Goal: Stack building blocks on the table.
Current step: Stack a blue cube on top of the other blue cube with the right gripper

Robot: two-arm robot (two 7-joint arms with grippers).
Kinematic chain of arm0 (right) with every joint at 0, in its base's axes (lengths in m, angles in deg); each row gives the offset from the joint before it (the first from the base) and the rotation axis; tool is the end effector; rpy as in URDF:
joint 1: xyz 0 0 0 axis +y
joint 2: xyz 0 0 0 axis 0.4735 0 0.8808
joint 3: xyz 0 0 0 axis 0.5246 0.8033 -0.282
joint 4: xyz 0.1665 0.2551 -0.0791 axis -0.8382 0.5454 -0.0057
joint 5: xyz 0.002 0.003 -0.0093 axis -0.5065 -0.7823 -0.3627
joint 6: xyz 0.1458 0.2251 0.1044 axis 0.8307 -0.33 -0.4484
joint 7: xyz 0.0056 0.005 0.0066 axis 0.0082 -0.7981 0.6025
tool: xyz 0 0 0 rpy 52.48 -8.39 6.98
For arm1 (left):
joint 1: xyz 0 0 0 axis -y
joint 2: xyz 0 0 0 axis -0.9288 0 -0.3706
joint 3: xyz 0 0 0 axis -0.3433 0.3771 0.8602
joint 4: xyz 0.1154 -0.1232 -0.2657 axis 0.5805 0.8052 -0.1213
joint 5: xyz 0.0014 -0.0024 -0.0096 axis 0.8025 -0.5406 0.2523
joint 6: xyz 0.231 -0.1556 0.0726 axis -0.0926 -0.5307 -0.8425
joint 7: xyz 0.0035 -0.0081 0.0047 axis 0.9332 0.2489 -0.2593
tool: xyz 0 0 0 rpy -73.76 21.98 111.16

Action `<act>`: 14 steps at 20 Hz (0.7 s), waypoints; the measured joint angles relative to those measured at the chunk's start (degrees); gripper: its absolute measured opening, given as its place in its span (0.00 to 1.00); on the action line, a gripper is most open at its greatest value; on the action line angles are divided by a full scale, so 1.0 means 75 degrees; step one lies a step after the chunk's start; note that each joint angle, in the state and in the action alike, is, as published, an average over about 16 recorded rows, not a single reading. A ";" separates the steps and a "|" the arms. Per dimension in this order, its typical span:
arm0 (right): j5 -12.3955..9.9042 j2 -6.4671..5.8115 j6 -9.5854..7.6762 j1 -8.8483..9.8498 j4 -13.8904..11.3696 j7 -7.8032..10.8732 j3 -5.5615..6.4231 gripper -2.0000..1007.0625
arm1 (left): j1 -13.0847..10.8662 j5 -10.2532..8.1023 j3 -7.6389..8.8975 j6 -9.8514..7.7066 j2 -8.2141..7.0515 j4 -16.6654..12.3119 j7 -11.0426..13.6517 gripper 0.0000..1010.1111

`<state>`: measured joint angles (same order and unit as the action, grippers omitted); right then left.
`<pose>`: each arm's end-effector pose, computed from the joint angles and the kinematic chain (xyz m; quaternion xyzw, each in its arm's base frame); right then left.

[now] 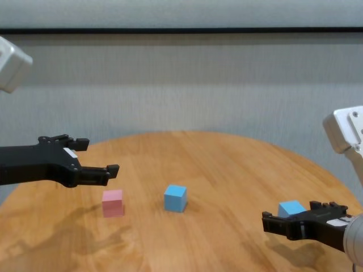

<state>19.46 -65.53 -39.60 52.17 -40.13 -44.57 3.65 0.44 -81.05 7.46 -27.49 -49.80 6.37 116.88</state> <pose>0.3429 0.0187 -0.3506 -0.1845 0.0838 -0.5871 0.7837 0.4067 0.1062 -0.3014 0.1504 -0.0802 0.3871 0.9061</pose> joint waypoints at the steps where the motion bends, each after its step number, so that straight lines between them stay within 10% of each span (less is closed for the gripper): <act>1: 0.0011 0.0012 0.0011 -0.0001 0.0016 0.0013 0.0014 0.99 | 0.0000 0.0000 0.0000 0.0000 0.0000 0.0000 0.0000 0.99; 14: 0.0197 0.0146 -0.0036 -0.0027 0.0144 0.0129 0.0162 0.99 | 0.0000 0.0000 0.0000 0.0000 0.0000 0.0000 0.0000 0.99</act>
<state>20.94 -64.44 -39.87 51.97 -39.05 -43.60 4.86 0.44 -81.05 7.46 -27.49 -49.80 6.37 116.88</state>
